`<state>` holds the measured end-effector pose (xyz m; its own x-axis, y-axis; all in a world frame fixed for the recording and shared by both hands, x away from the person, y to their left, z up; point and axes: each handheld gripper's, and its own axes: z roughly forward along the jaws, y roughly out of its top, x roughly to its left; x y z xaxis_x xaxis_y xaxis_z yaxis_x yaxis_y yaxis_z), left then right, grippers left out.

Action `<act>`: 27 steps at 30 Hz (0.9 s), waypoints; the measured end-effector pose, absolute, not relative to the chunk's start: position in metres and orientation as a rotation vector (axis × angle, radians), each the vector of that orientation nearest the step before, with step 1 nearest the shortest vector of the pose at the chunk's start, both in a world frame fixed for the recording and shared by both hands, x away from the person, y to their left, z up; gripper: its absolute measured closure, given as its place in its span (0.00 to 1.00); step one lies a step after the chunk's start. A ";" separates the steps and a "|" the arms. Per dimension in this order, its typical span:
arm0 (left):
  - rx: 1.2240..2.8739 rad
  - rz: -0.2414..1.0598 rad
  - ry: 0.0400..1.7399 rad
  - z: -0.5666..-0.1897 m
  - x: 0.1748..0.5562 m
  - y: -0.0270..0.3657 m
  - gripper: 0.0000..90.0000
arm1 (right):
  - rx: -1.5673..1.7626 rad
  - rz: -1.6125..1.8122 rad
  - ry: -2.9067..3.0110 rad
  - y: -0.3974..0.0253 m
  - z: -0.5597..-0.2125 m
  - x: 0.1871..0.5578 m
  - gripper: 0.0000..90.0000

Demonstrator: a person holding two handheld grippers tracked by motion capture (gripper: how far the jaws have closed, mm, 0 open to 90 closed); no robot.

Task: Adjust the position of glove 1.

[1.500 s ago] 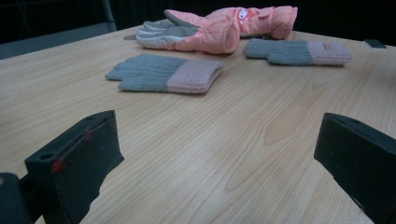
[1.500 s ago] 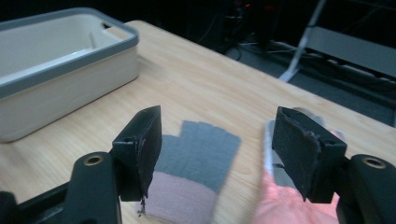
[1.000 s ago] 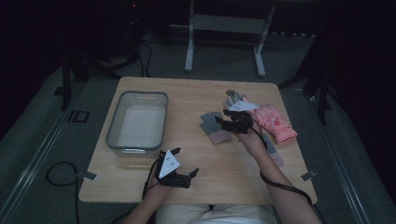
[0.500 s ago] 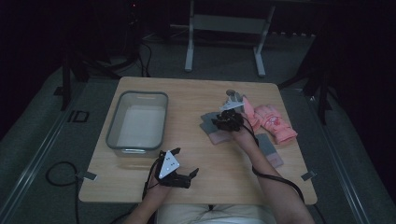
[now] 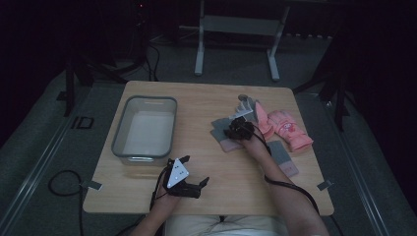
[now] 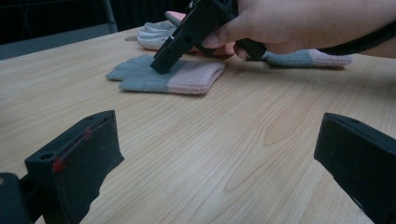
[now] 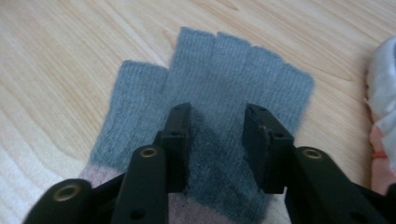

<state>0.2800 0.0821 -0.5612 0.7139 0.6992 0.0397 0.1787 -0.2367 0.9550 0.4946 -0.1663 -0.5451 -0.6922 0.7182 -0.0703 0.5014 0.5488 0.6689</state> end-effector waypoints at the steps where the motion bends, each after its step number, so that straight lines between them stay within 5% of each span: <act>1: 1.778 0.568 0.694 -0.561 0.280 0.082 0.00 | 1.008 0.905 2.458 -0.167 -0.545 0.495 0.74; 9: 1.788 0.566 0.695 -0.561 0.281 0.082 0.00 | 1.124 0.922 2.458 -0.163 -0.543 0.498 0.95; 17: 1.784 0.567 0.698 -0.561 0.280 0.082 0.00 | 1.220 0.996 2.365 -0.163 -0.520 0.488 0.96; 27: 1.787 0.571 0.698 -0.561 0.280 0.081 0.00 | 1.267 1.173 2.144 -0.170 -0.458 0.417 0.96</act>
